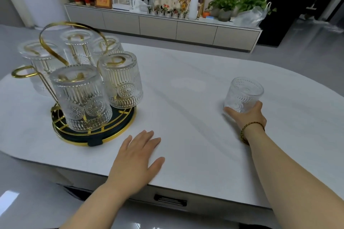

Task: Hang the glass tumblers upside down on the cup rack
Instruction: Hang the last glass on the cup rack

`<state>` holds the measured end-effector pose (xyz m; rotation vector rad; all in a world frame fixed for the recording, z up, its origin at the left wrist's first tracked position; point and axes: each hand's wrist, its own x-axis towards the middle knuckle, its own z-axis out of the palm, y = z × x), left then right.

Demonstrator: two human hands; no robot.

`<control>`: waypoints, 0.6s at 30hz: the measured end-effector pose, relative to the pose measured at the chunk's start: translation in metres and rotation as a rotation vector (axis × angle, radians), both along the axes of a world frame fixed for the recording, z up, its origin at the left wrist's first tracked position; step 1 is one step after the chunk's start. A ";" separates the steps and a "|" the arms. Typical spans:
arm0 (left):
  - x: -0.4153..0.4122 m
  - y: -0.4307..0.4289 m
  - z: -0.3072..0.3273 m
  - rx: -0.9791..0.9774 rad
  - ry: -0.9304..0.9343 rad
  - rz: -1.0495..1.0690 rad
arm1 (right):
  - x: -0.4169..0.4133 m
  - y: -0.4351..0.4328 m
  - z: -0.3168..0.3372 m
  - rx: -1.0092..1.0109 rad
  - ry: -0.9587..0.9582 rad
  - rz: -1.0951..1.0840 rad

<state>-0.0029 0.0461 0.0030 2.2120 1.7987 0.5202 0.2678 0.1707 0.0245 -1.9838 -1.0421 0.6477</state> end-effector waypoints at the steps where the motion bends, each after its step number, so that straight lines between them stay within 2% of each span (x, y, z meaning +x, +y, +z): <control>1: -0.001 0.000 0.000 -0.002 0.004 -0.007 | 0.001 -0.001 0.000 0.010 0.008 0.010; 6: -0.016 -0.008 0.008 0.018 -0.070 -0.010 | 0.000 -0.013 0.010 0.102 0.097 0.106; 10: -0.041 -0.021 0.028 0.114 -0.103 0.038 | -0.020 -0.029 0.025 0.132 0.055 0.254; 18: -0.110 -0.058 0.044 0.088 -0.173 0.216 | -0.099 -0.056 0.115 0.326 0.020 0.500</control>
